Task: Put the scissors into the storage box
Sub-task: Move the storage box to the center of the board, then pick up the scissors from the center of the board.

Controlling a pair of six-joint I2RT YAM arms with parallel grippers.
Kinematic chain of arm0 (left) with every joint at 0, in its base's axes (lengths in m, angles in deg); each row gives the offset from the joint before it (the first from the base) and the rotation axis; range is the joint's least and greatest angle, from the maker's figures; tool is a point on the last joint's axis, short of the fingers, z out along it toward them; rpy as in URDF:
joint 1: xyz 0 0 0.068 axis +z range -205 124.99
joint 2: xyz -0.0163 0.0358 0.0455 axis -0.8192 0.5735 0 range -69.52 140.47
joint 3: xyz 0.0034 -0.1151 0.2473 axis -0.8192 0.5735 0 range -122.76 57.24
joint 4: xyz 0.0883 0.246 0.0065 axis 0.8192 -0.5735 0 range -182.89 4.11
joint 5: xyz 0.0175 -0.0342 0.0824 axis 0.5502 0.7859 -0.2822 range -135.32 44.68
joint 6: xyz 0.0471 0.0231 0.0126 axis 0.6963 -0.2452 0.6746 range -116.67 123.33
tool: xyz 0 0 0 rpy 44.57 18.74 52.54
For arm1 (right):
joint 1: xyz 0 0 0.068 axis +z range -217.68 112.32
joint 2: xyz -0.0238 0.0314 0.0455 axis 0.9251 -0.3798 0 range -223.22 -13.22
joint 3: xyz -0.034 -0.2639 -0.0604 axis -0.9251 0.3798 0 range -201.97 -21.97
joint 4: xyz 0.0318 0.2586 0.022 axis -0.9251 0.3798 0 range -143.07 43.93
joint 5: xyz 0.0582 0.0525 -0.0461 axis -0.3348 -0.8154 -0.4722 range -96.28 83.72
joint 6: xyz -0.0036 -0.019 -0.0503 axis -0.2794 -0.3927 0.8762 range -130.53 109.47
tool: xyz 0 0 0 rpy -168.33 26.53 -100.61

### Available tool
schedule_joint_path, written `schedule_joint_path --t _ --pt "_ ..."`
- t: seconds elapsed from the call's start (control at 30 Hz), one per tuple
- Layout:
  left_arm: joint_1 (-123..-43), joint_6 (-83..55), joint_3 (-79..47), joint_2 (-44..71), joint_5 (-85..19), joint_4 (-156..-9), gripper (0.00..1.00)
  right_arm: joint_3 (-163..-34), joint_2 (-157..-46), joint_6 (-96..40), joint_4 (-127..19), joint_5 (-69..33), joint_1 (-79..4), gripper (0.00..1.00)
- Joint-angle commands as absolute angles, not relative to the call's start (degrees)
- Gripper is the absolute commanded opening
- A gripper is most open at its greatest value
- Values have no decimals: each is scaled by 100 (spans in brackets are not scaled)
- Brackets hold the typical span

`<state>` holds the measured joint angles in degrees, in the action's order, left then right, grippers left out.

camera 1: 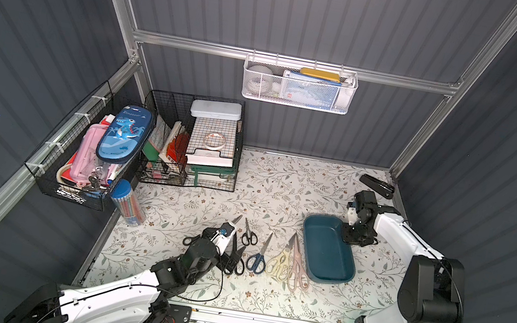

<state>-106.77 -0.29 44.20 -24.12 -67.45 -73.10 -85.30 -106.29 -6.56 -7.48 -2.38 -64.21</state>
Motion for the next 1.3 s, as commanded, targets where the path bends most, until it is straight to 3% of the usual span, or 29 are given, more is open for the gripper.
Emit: schedule_joint_path --t 0.0,0.17,0.33,0.37,0.4,0.43,0.5,0.53,0.6,0.7,0.8,0.93,1.27 --pt "-10666 -71 4332 -2408 -6828 -7233 99 -8808 -10622 -759 -583 54 -6425 36" --pt "-10672 -81 4335 -2433 -6839 -7234 99 -9446 -10214 -1166 14 227 -6203 41" --pt "-10666 -48 4327 -2303 -6754 -7216 99 -9502 -9115 -1433 -254 1480 -4313 41" --pt "-10671 -54 4299 -2265 -6762 -7200 99 -9291 -8832 -1813 -596 1613 -4021 52" --pt "-10676 -63 4276 -2209 -6771 -7199 99 -8887 -8554 -2567 -997 1545 -3901 79" --pt "-10677 -54 4259 -2170 -6749 -7200 99 -8646 -8370 -3313 -1176 1211 -3927 87" --pt "-10677 -29 4232 -2095 -6755 -7217 99 -8366 -8309 -3628 -1409 -400 -3986 63" --pt "-10671 -36 4228 -2078 -6765 -7216 99 -8439 -8304 -3723 -1199 -487 -3821 57" --pt "-10676 -52 4230 -2081 -6758 -7218 99 -8433 -8309 -3985 -862 192 -3161 57" --pt "-10673 -17 4261 -2115 -6679 -7153 100 -7965 -8302 -4052 -1076 163 -2595 58" --pt "-10674 90 4305 -2084 -6549 -7042 99 -7900 -8523 -4261 -532 -197 -2536 52" --pt "-10677 124 4267 -1956 -6483 -7034 100 -7711 -8796 -4311 -274 -241 -2052 52" --pt "-10672 94 4193 -1815 -6502 -7054 99 -7819 -9790 -4436 -571 -493 -1742 43"
